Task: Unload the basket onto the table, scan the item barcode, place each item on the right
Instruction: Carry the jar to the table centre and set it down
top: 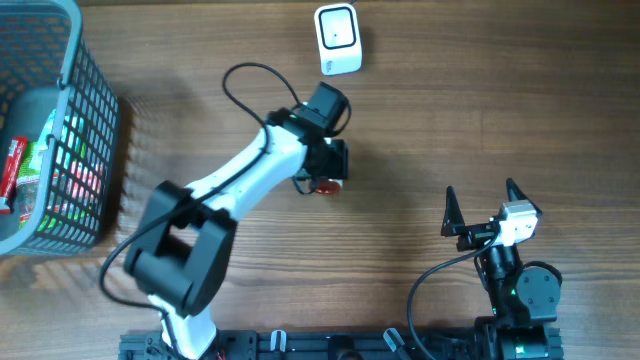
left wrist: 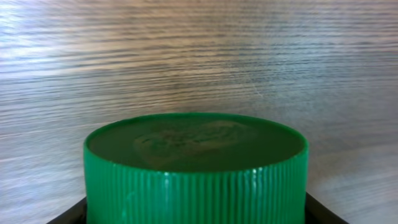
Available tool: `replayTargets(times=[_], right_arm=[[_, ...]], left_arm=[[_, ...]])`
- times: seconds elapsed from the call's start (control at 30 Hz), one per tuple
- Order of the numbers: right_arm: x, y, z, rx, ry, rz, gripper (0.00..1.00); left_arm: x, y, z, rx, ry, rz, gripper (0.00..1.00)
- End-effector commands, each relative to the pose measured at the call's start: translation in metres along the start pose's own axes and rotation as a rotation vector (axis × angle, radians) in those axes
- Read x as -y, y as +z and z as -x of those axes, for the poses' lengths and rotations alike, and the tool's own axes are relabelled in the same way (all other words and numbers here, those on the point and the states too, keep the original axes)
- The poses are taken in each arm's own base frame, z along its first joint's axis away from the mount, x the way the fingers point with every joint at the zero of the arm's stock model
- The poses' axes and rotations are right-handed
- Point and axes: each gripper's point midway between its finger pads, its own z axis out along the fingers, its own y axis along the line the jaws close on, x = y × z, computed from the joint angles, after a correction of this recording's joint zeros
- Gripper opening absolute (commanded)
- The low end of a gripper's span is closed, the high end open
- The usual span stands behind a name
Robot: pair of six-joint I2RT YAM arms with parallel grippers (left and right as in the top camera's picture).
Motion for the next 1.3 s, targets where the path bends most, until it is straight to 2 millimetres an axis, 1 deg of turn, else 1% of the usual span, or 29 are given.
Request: replayTargets(times=[0.0,0.07,0.17,0.33,0.43,0.5,0.57,0.9,1.03,1.17,1.23,1.27], right_arm=[[-0.002,0.000,0.001,0.005,-0.012,0.011,1.00],[-0.002,0.000,0.001,0.006,-0.012,0.011,1.00],[-0.002,0.000,0.001,0.006,-0.012,0.011,0.99],[-0.002,0.000,0.001,0.005,-0.012,0.011,1.00],[-0.002,0.000,0.001,0.006,-0.012,0.011,1.00],[-0.002,0.000,0.001,0.005,-0.012,0.011,1.00],[-0.002,0.000,0.001,0.006,-0.013,0.011,1.00],[-0.002,0.000,0.001,0.005,-0.012,0.011,1.00],[-0.002,0.000,0.001,0.006,-0.012,0.011,1.00],[-0.002,0.000,0.001,0.006,-0.012,0.011,1.00],[-0.002,0.000,0.001,0.006,-0.012,0.011,1.00],[-0.002,0.000,0.001,0.005,-0.012,0.011,1.00]], left_arm=[[0.002,0.020,-0.005,-0.007,-0.029,0.042,0.49],[0.004,0.026,-0.009,-0.020,-0.029,0.048,0.49],[0.008,0.031,-0.014,-0.031,-0.034,0.050,0.49],[0.021,0.033,-0.020,-0.026,0.000,0.039,0.49],[0.029,0.034,-0.027,-0.031,0.026,0.036,0.49],[0.031,0.034,-0.028,-0.022,0.040,0.048,0.50],[0.032,0.034,-0.029,-0.008,0.053,0.069,0.52],[0.046,0.036,-0.042,-0.013,0.074,0.064,0.52],[0.048,0.037,-0.045,-0.017,0.082,0.065,0.54],[0.045,0.043,-0.048,-0.034,0.082,0.079,0.55],[0.043,0.048,-0.050,-0.045,0.083,0.087,0.56],[0.043,0.049,-0.051,-0.046,0.083,0.089,0.60]])
